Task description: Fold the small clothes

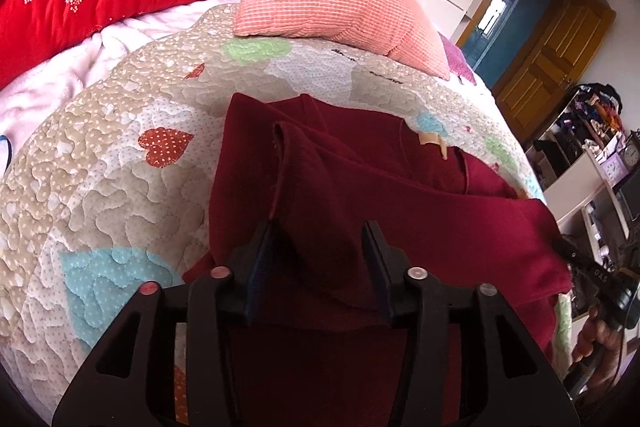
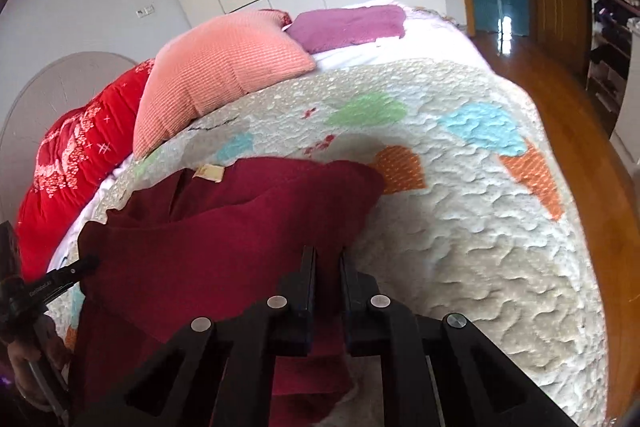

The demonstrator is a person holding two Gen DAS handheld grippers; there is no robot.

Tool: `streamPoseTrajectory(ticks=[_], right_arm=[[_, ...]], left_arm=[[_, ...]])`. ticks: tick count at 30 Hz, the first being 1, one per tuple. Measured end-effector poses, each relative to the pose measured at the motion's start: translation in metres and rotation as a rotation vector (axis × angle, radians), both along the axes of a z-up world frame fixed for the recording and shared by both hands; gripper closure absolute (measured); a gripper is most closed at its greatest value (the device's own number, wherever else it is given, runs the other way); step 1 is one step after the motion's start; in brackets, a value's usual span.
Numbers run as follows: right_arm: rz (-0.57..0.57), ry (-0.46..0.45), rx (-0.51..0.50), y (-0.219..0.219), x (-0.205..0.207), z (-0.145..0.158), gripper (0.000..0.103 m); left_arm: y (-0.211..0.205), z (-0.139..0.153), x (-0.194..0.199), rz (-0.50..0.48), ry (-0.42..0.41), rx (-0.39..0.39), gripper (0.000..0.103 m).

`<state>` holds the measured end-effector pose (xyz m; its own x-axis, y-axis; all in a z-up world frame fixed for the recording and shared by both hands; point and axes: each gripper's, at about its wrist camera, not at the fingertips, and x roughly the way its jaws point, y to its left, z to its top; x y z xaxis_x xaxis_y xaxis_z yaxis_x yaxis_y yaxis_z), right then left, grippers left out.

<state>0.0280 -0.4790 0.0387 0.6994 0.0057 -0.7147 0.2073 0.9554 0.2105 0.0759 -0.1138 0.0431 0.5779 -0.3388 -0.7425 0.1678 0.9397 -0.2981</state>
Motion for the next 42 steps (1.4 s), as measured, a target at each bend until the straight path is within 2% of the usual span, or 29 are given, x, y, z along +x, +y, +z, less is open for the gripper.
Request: streamPoseTrajectory(ticks=[2, 4, 7, 9, 10, 12, 14, 15, 16, 19, 21, 23, 26, 29, 34, 38, 39, 40, 41, 42], right_arm=[[0.0, 0.05, -0.01, -0.003, 0.006, -0.012, 0.096], [0.001, 0.058, -0.029, -0.003, 0.004, -0.013, 0.096], [-0.029, 0.009, -0.041, -0.001, -0.016, 0.012, 0.09], [0.036, -0.056, -0.053, 0.016, -0.032, 0.028, 0.09], [0.092, -0.049, -0.065, 0.029, -0.034, 0.028, 0.09], [0.175, 0.018, -0.1, 0.05, -0.03, 0.015, 0.09], [0.175, 0.128, -0.156, 0.059, -0.023, -0.012, 0.09], [0.177, 0.148, -0.148, 0.058, -0.024, -0.019, 0.09], [0.164, 0.122, -0.136, 0.055, -0.03, -0.017, 0.09], [0.14, 0.091, -0.076, 0.05, -0.054, 0.006, 0.089], [0.139, 0.058, -0.063, 0.052, -0.078, 0.022, 0.081], [0.16, 0.035, -0.029, 0.053, -0.105, 0.033, 0.061], [0.194, 0.033, 0.022, 0.053, -0.146, 0.04, 0.056], [0.229, 0.066, 0.09, 0.054, -0.181, 0.03, 0.056], [0.257, 0.133, 0.153, 0.063, -0.228, -0.002, 0.056], [0.283, 0.154, 0.232, 0.074, -0.237, -0.028, 0.056], [0.285, 0.139, 0.216, 0.078, -0.236, -0.031, 0.056], [0.286, 0.123, 0.19, 0.082, -0.237, -0.032, 0.065], [0.276, 0.124, 0.148, 0.084, -0.237, -0.03, 0.09], [0.269, 0.115, 0.125, 0.086, -0.239, -0.026, 0.095]], left_arm=[[-0.001, -0.011, 0.004, 0.01, 0.027, 0.012, 0.053], [-0.002, -0.009, 0.002, 0.011, 0.015, 0.034, 0.053], [-0.001, -0.004, -0.003, 0.002, 0.023, 0.054, 0.053], [0.002, -0.003, -0.006, 0.0, 0.022, 0.049, 0.053], [0.003, -0.003, -0.007, 0.002, 0.022, 0.051, 0.053], [0.0, -0.005, -0.008, 0.003, 0.025, 0.069, 0.053], [-0.003, -0.004, -0.012, -0.007, 0.01, 0.101, 0.053], [-0.003, -0.003, -0.014, -0.008, 0.012, 0.101, 0.053], [-0.001, -0.001, -0.017, -0.007, 0.021, 0.096, 0.053], [0.011, 0.012, -0.033, -0.01, 0.021, 0.08, 0.053], [0.02, 0.018, -0.046, -0.002, 0.035, 0.08, 0.053], [0.032, 0.021, -0.063, -0.007, 0.057, 0.054, 0.053], [0.049, 0.024, -0.093, -0.024, 0.082, 0.019, 0.041], [0.064, 0.023, -0.126, -0.044, 0.1, -0.008, 0.037], [0.082, 0.011, -0.176, -0.07, 0.168, -0.018, 0.037], [0.094, -0.004, -0.2, -0.062, 0.223, -0.043, 0.037], [0.095, -0.006, -0.203, -0.056, 0.227, -0.046, 0.037], [0.096, -0.008, -0.206, -0.049, 0.226, -0.048, 0.037], [0.096, -0.008, -0.208, -0.043, 0.224, -0.05, 0.037], [0.097, -0.007, -0.211, -0.037, 0.223, -0.055, 0.037]])
